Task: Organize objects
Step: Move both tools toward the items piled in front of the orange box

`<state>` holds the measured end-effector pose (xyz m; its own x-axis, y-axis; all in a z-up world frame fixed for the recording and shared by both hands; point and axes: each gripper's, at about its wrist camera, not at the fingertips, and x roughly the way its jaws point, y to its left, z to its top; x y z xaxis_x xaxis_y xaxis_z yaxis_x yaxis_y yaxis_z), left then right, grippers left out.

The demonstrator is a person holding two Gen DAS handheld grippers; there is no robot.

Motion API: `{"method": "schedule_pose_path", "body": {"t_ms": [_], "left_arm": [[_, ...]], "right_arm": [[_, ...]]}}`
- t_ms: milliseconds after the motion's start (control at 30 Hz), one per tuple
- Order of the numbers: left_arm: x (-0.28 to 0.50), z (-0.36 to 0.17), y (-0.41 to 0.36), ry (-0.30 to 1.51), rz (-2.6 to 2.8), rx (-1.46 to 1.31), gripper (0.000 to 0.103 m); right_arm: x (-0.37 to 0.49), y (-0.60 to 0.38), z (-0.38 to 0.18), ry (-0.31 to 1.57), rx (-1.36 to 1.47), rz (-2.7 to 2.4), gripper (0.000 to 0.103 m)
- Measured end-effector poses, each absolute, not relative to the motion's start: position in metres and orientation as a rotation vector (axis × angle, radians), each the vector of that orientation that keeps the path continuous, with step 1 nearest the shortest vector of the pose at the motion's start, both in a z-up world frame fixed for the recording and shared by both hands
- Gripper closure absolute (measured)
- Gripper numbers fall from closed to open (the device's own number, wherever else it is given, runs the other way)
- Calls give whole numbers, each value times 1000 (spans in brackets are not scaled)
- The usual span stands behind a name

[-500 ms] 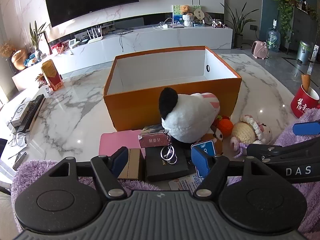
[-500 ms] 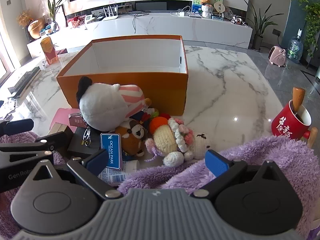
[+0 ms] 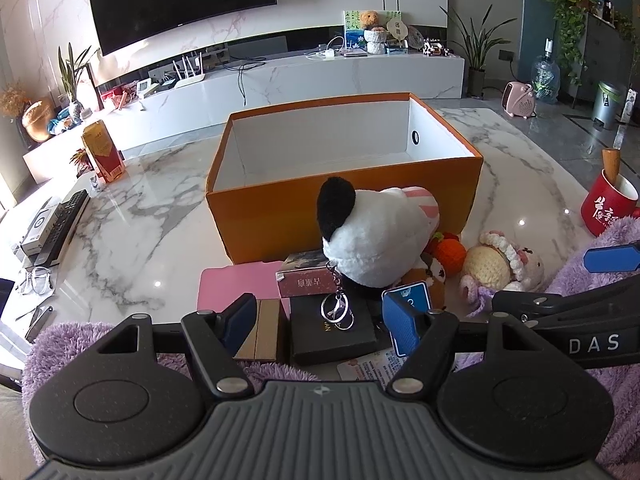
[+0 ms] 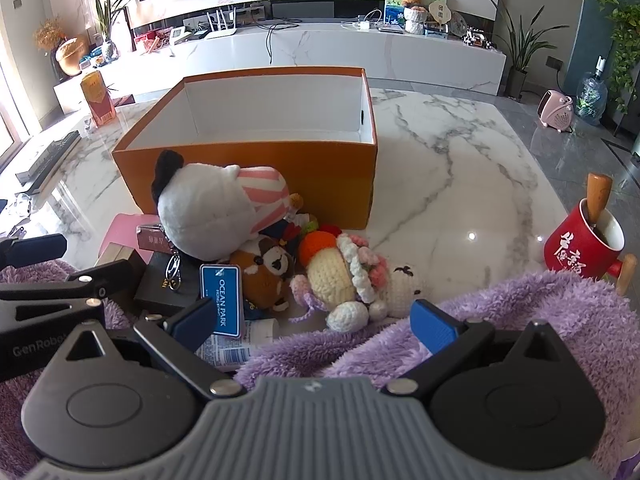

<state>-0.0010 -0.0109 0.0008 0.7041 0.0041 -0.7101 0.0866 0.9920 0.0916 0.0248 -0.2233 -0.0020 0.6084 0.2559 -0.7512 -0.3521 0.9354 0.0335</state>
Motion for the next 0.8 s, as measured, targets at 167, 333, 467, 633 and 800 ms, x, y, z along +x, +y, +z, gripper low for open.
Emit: {"method": "schedule_pose_path", "body": {"t_ms": [167,333,467,633,800], "left_arm": [[-1,1,-10,789,-40,119,20],[-1,1,-10,789,-38,119,20],[0,0,-9,793,-37,121,20],[-1,-2,-8,801,-39,122,21],[-1,-5,-8,814,-51,125,24]], "right_arm": [[27,-221,-4,853,-128,356,1],[26,-221,-2,855,-129,356,1],[26,-222,-1,861,-126,355,1],[26,-222,-2,875,-119,369,1],[27,-220,-5,898,-115,383,1]]}}
